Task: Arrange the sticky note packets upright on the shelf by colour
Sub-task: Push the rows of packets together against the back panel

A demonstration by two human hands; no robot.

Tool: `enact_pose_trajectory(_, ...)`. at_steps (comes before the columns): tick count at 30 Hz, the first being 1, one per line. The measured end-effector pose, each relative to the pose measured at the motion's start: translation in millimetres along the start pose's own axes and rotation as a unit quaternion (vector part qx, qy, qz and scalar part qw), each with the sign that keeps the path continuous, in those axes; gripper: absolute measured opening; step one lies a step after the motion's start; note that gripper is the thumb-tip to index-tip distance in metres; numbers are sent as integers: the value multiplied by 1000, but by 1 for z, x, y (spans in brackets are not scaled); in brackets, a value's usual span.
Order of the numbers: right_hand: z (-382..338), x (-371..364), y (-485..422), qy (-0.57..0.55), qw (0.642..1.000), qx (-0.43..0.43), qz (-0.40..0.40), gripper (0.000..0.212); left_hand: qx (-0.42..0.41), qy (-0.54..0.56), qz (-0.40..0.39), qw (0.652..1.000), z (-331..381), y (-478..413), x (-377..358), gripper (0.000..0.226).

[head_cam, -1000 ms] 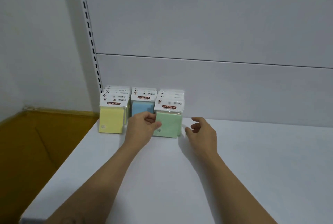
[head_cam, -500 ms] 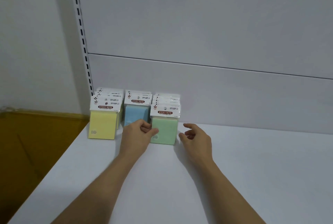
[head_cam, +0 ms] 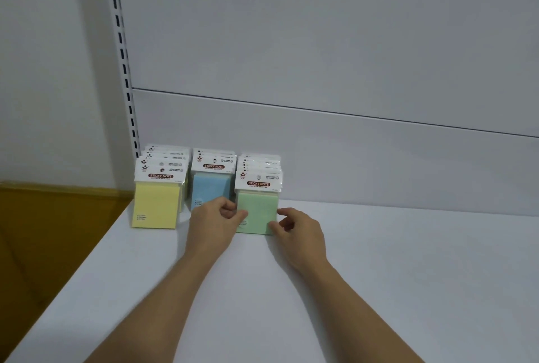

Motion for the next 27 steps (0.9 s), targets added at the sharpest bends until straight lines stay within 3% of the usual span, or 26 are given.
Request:
enact_pose_trajectory(3,-1,1,2,10,1000,-8,-2,35,-6,3,-23,1000,0,2,0,16)
enact_pose_trajectory(6,-4,5,3,19,1000,-10,-17,37,-10,2,-23,1000,2,3,7,36)
enact_pose_trajectory(10,-12,21,0,61,997,4,-49,58,-67,-19,18,997,15,1,23,46)
enact_pose_trajectory(13,-24,45,2,95,994,43,-32,68,-121,-59,-3,991,34,0,31,48)
enact_pose_trajectory(19,-57,100,6,193,973,123,5,76,-195,-248,-103,943,78,3,43,72)
enact_pose_trajectory(27,-86,173,23,200,959,192,50,81,-234,-363,-74,899,150,14,69,85)
Point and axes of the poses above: each hand's wrist, its own y-axis away from the middle knuckle, its own x-axis out of the back of the hand, z = x × y, the point moved 5 cm from there along -y, towards the middle knuckle, and after that the axes turned 5 degrees about -x, right-handed, at the moved point
